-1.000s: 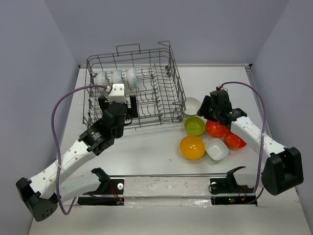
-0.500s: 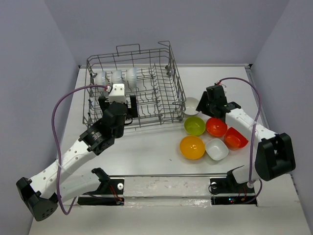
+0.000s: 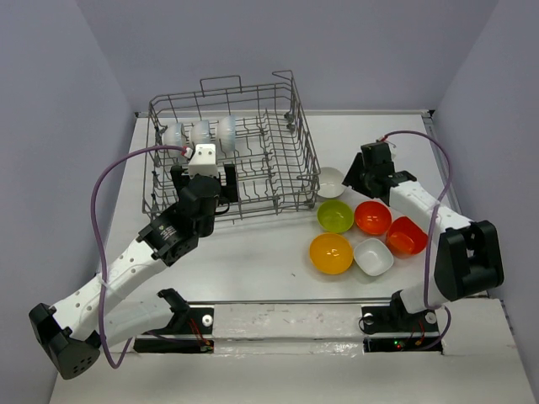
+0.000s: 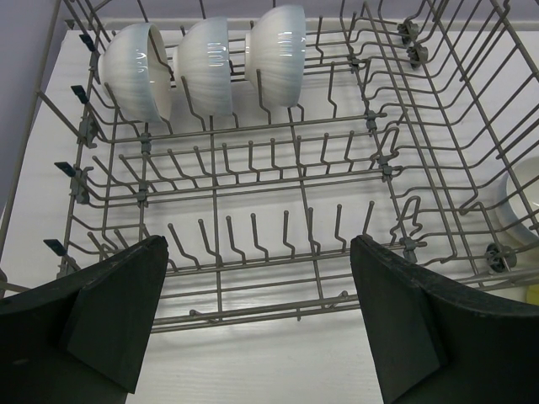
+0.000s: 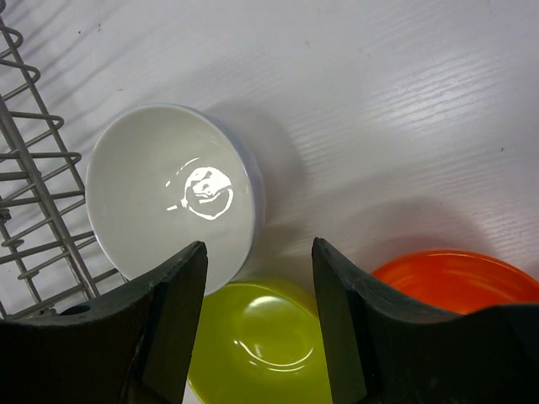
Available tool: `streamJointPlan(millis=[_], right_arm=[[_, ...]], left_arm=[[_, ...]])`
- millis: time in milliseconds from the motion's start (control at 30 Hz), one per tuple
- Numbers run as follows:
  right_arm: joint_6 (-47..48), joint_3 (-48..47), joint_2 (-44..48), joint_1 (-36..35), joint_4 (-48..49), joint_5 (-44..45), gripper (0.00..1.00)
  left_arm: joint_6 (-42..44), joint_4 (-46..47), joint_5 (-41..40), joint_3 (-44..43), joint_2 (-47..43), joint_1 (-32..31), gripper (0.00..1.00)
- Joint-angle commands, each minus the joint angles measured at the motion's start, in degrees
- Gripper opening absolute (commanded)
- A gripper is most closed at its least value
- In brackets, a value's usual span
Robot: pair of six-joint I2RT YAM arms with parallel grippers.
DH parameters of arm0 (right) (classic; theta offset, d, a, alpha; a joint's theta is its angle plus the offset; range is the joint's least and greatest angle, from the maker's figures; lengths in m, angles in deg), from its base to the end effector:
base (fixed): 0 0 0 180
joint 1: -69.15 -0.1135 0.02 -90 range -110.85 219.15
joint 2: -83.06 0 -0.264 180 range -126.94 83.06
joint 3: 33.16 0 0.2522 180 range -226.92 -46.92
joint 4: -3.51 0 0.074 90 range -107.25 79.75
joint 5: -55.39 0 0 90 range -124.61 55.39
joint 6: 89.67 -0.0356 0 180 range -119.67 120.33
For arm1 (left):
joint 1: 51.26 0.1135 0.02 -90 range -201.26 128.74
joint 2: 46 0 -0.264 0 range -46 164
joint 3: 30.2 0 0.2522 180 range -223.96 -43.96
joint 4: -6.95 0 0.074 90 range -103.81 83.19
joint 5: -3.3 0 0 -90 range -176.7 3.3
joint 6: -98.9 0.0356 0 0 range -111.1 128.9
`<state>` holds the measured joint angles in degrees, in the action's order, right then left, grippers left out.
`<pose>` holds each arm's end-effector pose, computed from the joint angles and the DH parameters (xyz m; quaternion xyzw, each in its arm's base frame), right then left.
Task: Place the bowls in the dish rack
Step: Pick up the bowl from the center of the board.
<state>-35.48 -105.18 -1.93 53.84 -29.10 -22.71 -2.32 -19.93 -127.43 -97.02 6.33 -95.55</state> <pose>0.3095 0.0771 0.2422 0.2024 0.8991 0.0756 0.3806 0.1604 -0.1241 0.3639 -0.0011 0.7624 -0.0336 0.6462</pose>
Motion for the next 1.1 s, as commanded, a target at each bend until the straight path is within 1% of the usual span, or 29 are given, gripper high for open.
streamJointPlan(millis=[0,200,400,467,1067], right_arm=[[0.3,-0.46,3.59,0.63,2.24,-0.39,0.59],[0.66,2.62,6.41,0.63,1.8,-1.44,0.58],[0.66,3.68,5.72,0.63,2.41,-1.0,0.59],[0.66,2.02,3.27,0.63,3.81,-1.44,0.58],[-0.22,-8.1,-10.37,0.63,5.4,-4.43,0.57]], left_arm=[[-0.03,1.44,-1.55,0.32,-0.13,-0.36,0.99],[-0.03,1.44,-1.54,0.24,-0.22,-0.36,0.99],[-0.03,1.44,-1.54,0.24,-0.04,-0.36,0.99],[-0.03,1.44,-1.54,0.32,0.05,-0.36,0.99],[0.06,1.35,-1.98,0.32,0.4,-0.36,0.99]])
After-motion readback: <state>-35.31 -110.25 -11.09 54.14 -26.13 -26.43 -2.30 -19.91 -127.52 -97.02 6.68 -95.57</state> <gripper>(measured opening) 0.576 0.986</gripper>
